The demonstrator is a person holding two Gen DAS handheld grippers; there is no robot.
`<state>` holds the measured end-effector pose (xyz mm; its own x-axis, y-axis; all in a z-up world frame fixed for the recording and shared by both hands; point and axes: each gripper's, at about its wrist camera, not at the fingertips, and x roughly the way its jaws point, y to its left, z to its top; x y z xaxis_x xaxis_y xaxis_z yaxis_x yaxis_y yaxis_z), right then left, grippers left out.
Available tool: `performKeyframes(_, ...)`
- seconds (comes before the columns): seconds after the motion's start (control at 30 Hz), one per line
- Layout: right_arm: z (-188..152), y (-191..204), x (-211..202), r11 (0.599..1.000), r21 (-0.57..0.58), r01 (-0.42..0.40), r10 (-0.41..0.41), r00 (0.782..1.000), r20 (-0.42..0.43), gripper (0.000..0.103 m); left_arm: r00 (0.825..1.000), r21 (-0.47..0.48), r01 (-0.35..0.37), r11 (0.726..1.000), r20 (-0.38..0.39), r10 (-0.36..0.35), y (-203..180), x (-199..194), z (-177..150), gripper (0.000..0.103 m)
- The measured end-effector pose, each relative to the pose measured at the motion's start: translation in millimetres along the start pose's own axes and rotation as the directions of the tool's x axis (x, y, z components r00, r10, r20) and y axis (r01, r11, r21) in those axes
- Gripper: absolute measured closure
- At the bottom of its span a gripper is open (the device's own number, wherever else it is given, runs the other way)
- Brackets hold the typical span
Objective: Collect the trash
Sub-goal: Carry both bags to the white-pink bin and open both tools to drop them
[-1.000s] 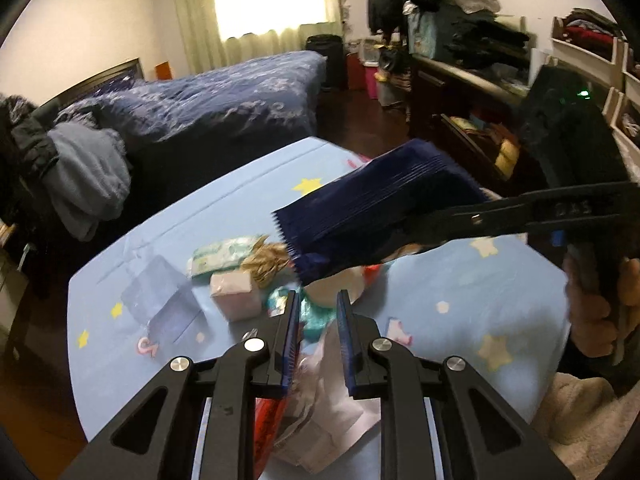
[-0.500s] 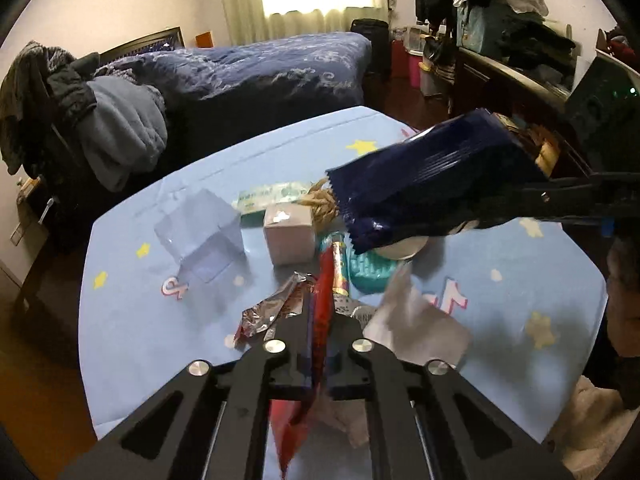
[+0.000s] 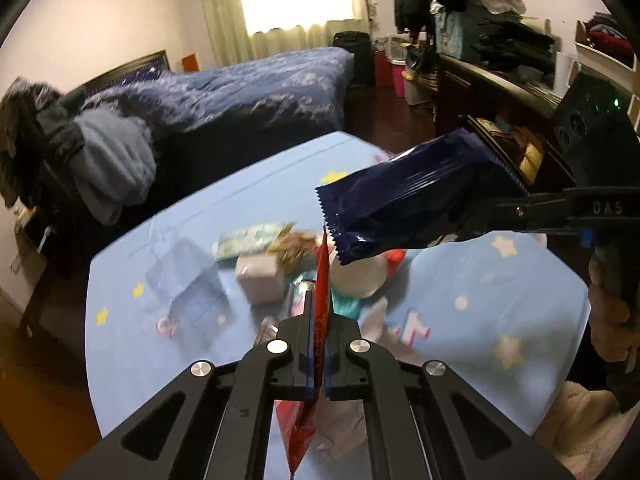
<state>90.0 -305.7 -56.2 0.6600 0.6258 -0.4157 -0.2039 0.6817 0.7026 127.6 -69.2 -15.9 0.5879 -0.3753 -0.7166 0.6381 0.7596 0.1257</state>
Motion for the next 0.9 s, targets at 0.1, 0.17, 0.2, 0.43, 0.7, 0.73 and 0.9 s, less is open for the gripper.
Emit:
performKeyframes(0.1, 5.4, -15.4, -28.4, 0.999, 0.024, 0.03, -0.031, 0.997, 0.066, 0.097, 1.0, 0.038, 0.004, 0.999, 0.005, -0.004, -15.1, 4.2, 17.2, 0.1)
performKeyframes(0.17, 9.1, -27.7, -48.9, 0.997, 0.041, 0.06, -0.064, 0.991, 0.113, 0.097, 1.0, 0.062, 0.02, 0.998, 0.007, -0.02, -25.7, 8.4, 27.2, 0.1)
performKeyframes(0.2, 10.9, -35.6, -61.6, 0.995, 0.054, 0.079, -0.086, 0.987, 0.14, 0.097, 1.0, 0.08, 0.027, 0.996, 0.01, -0.028, -33.3, 11.3, 33.8, 0.1)
performKeyframes(0.43, 10.3, -96.0, -141.3, 0.948, 0.172, 0.269, -0.308, 0.914, 0.266, 0.097, 0.987, 0.201, 0.15, 0.968, 0.03, -0.159, -103.5, 41.2, 99.0, 0.1)
performKeyframes(0.7, -4.6, -161.9, -182.9, 0.83, 0.271, 0.487, -0.547, 0.803, 0.236, 0.097, 0.918, 0.274, 0.393, 0.878, -0.06, -0.392, -203.8, 108.6, 164.1, 0.1)
performKeyframes(0.73, -6.3, -167.7, -181.2, 0.819, 0.276, 0.503, -0.563, 0.796, 0.221, 0.097, 0.905, 0.273, 0.423, 0.864, -0.089, -0.415, -214.6, 118.9, 166.9, 0.099)
performKeyframes(0.9, -19.5, -194.5, -164.8, 0.726, 0.265, 0.634, -0.679, 0.721, 0.138, 0.093, 0.856, 0.254, 0.508, 0.823, -0.253, -0.45, -256.7, 176.0, 168.8, 0.095)
